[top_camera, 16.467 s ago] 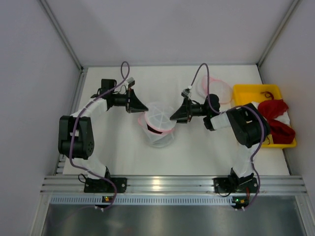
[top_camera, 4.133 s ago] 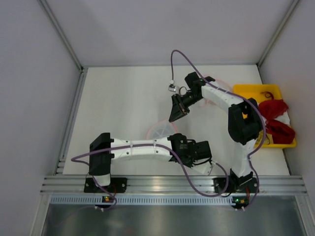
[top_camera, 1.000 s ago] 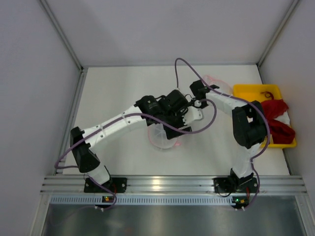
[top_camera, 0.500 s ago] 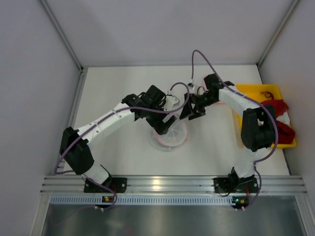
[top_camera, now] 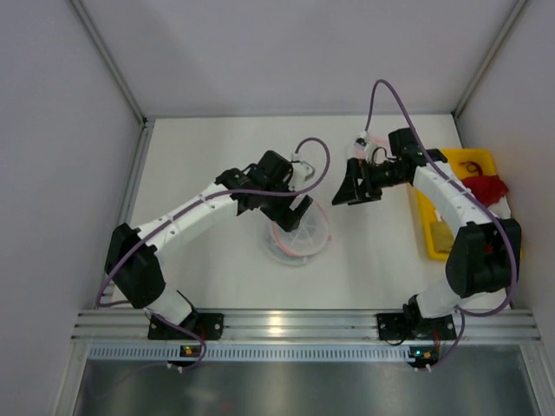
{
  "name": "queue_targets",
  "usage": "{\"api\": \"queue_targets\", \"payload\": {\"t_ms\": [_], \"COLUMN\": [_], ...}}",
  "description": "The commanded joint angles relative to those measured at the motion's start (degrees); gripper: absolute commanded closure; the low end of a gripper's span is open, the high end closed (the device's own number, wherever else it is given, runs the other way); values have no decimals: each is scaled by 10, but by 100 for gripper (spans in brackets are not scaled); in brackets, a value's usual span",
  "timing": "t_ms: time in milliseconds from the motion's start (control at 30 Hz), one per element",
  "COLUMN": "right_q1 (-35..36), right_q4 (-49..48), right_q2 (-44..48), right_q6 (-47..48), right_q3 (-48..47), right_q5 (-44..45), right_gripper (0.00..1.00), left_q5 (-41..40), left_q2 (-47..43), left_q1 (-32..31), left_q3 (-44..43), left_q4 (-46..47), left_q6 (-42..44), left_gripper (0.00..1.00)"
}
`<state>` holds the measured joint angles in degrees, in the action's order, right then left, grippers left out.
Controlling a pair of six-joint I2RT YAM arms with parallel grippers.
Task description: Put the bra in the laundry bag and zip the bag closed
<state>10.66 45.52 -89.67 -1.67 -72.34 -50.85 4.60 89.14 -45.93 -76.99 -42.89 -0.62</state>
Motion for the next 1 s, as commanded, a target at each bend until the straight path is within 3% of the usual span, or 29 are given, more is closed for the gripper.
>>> {"api": "queue_targets", "payload": {"t_ms": [0, 167, 333, 433, 567, 700, 933, 967], "right_q1": [-10, -12, -15, -22, -34, -47, -55, -55], "right_q4": [1, 10, 62, 63, 63, 63, 58, 58], "right_q2": [49, 126, 145, 164, 178, 183, 173, 172], "right_q6": [5, 11, 59, 65, 66, 66, 62, 62], "right_q3": [14, 46, 33, 40, 53, 57, 60, 60], "right_q5": [-17, -14, 13, 25, 29, 29, 28, 29], "right_gripper": [1, 1, 1, 1, 1, 0, 1, 1], "left_q5": [55, 77, 164, 208, 239, 302, 410, 424], "left_q2": [-19, -34, 33, 67, 105, 142, 188, 196], "left_q1": [37, 54, 106, 137, 150, 157, 197, 217], "left_q3": [-17, -53, -78, -82, -96, -105, -122, -126], "left_q4": [47, 40, 1, 2, 2, 2, 10, 13], "left_q6": [1, 51, 9, -12, 20, 27, -18, -22], "left_gripper": [7, 8, 15, 14, 11, 21, 76, 90]}}
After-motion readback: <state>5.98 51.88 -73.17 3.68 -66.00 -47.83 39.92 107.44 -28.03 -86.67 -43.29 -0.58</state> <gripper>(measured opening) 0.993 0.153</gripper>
